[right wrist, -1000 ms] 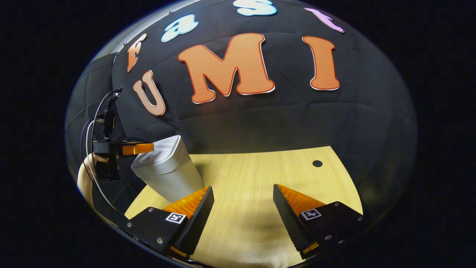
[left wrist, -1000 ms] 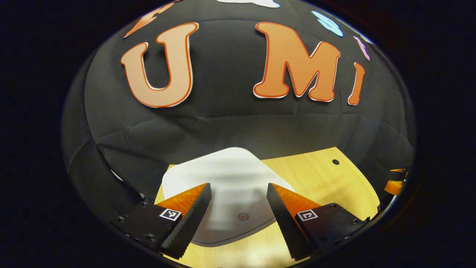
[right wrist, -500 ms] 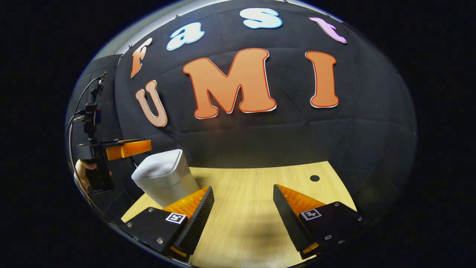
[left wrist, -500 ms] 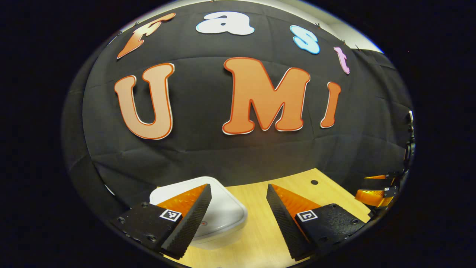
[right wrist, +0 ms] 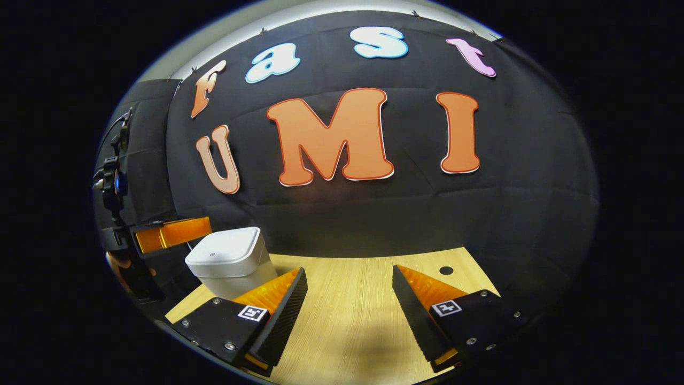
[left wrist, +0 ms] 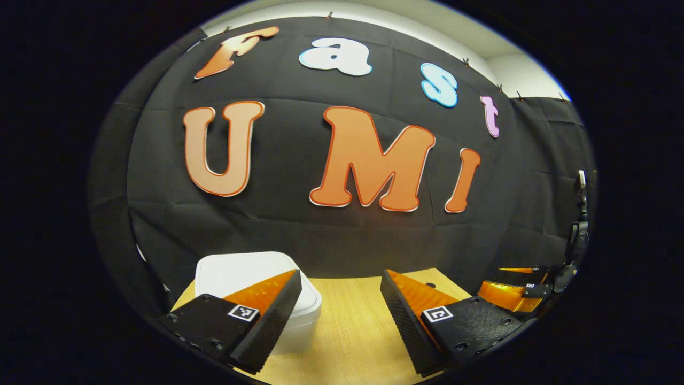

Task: Press the lid of the desktop garbage bin to open it, pick up the crumpled paper on the desktop and throw it into the bin, then pick up the pop can on the desktop and drop it into the bin, and finally close the garbage bin lid.

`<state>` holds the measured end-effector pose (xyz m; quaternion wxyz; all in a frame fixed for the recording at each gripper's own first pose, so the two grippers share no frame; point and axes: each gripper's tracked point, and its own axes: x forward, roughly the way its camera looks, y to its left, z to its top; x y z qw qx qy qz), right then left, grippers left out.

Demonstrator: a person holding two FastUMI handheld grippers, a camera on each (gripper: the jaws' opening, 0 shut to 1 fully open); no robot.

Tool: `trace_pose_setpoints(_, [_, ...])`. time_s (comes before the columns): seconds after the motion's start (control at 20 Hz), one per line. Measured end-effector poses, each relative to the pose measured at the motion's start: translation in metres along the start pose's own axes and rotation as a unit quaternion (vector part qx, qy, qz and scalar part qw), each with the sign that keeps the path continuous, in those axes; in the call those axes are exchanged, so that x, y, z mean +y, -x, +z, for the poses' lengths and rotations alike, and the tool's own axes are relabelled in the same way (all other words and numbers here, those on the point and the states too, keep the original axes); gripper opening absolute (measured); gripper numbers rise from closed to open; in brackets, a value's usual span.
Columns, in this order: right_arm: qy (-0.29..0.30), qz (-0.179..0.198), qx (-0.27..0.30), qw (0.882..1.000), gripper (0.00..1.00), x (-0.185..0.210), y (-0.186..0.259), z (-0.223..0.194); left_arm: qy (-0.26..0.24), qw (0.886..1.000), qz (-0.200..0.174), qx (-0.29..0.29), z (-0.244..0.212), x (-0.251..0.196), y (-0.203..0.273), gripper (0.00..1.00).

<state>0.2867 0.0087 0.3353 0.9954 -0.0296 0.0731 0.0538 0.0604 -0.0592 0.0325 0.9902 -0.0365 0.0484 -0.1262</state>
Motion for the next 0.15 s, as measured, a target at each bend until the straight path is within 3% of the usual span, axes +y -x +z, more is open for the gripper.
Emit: trace_pose_setpoints(0.15, [0.001, -0.006, -0.006, 1.0, 0.96, -0.0007, 0.0004, -0.0057, -0.015, 1.0, 0.009, -0.001, -0.0138, 0.0002, 0.0089, 0.95])
